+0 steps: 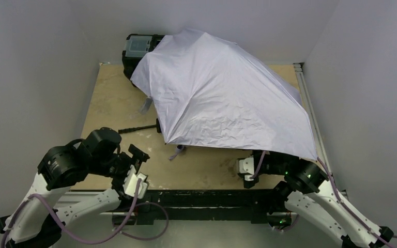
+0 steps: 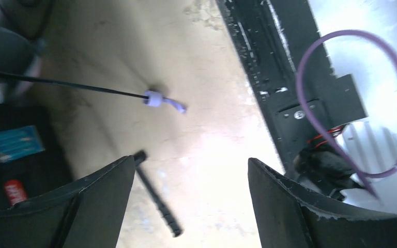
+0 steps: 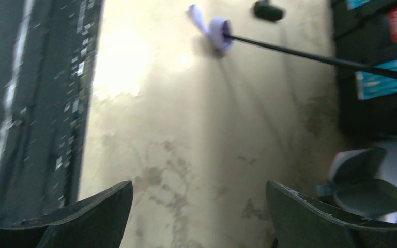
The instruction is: Open the umbrella
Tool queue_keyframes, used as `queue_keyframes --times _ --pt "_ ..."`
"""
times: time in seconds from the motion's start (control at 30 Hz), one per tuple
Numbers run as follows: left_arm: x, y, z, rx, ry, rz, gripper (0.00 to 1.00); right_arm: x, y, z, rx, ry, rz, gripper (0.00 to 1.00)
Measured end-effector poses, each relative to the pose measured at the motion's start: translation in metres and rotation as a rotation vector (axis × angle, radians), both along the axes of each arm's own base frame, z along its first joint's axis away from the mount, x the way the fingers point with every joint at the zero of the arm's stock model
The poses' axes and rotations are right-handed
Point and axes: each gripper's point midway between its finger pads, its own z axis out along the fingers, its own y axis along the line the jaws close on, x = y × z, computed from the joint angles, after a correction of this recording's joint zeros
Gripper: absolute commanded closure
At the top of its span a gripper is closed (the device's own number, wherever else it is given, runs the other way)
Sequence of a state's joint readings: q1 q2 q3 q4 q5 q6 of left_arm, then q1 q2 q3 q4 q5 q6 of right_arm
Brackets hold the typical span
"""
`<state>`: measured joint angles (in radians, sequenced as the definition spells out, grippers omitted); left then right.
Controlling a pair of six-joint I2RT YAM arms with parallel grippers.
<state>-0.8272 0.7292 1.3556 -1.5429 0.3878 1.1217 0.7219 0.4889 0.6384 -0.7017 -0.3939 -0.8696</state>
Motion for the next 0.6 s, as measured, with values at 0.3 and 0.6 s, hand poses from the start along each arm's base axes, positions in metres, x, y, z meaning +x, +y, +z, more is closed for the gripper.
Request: queue_keyframes --times 0.3,0.6 --pt "0.008 0.021 -0.012 -0.043 0.114 0.379 0.11 -0.026 -0.006 0.02 -0.011 0.056 0.074 0.01" --pt "0.066 0.063 0.007 -0.13 0.162 1.105 0.0 -0.003 0.006 0.017 0.031 0.156 -0.071 0.01"
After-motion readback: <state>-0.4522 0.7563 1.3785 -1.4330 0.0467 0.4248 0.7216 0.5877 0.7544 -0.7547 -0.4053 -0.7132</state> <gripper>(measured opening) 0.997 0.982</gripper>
